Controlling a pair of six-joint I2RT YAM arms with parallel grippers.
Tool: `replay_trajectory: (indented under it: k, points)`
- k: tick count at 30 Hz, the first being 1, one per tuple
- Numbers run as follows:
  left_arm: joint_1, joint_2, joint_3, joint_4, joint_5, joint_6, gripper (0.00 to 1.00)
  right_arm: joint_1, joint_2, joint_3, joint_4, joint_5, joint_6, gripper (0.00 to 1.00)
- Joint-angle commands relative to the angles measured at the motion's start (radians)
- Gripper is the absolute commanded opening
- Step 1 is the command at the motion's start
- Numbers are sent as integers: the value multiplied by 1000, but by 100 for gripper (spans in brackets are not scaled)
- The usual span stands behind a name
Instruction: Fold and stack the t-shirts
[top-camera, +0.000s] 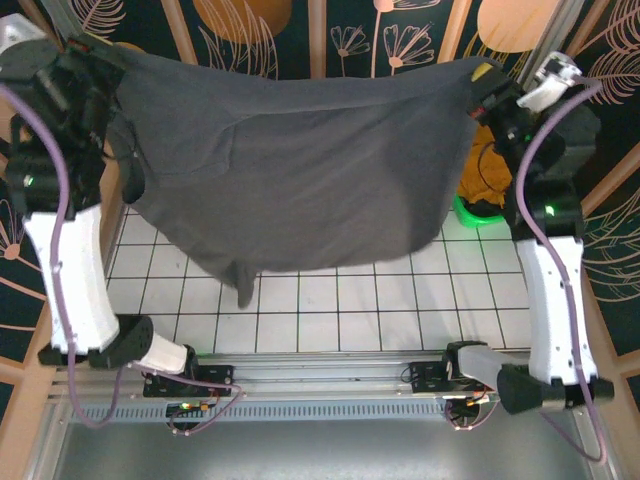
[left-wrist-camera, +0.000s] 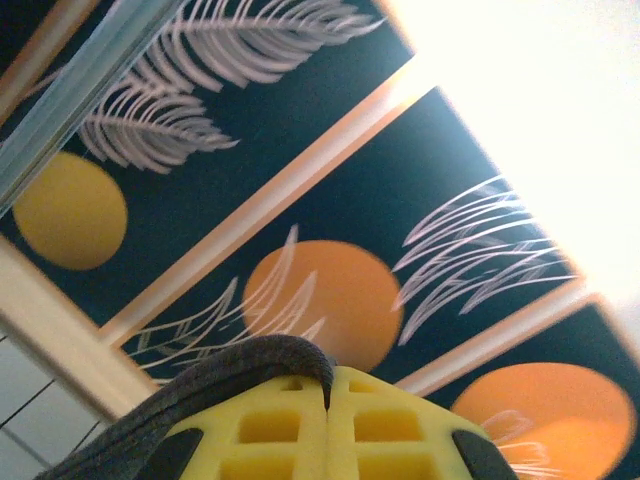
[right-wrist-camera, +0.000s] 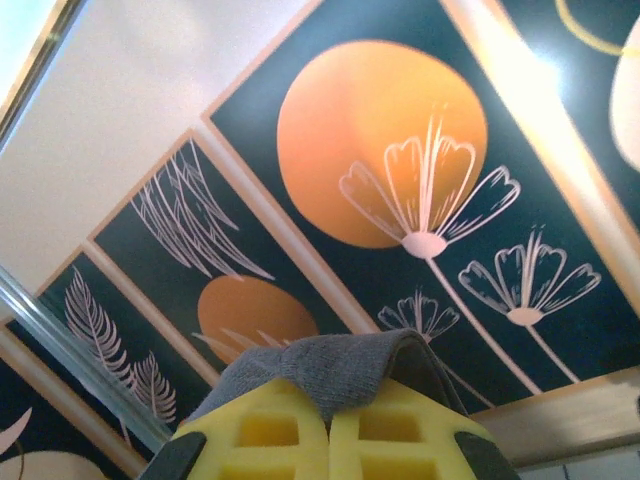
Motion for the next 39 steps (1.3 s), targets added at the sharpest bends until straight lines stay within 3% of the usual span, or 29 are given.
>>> replay_trajectory:
  k: [1, 10, 17, 20, 25, 26, 27, 30, 33, 39]
  points:
    - [72, 129, 0, 4, 148, -28, 0, -8, 109, 30, 111, -88, 50, 0]
    - [216, 311, 227, 96, 384, -58, 0, -11, 323, 246, 76, -116, 68, 0]
    - [234, 134, 154, 104, 305, -19, 0, -26, 262, 227, 8, -21, 60, 0]
    - [232, -7, -43, 62, 249, 6, 0, -34, 170, 84, -25, 20, 57, 0]
    - [232, -301, -661, 83, 229, 31, 0, -32, -17, -302, -79, 41, 87, 0]
    - [232, -340, -770, 94, 252, 29, 1, -30, -45, -382, -87, 38, 98, 0]
    - [232, -377, -895, 102, 269, 25, 10, -30, -76, -473, -95, 30, 117, 0]
    - [231, -456, -1193, 105, 253, 9, 39, -32, -117, -692, -144, -2, 155, 32]
    - [230, -485, -1369, 113, 214, 24, 56, -30, -110, -829, -192, -6, 152, 55]
    - [188, -482, -1488, 72, 218, 32, 57, -29, -86, -911, -270, 44, 127, 61]
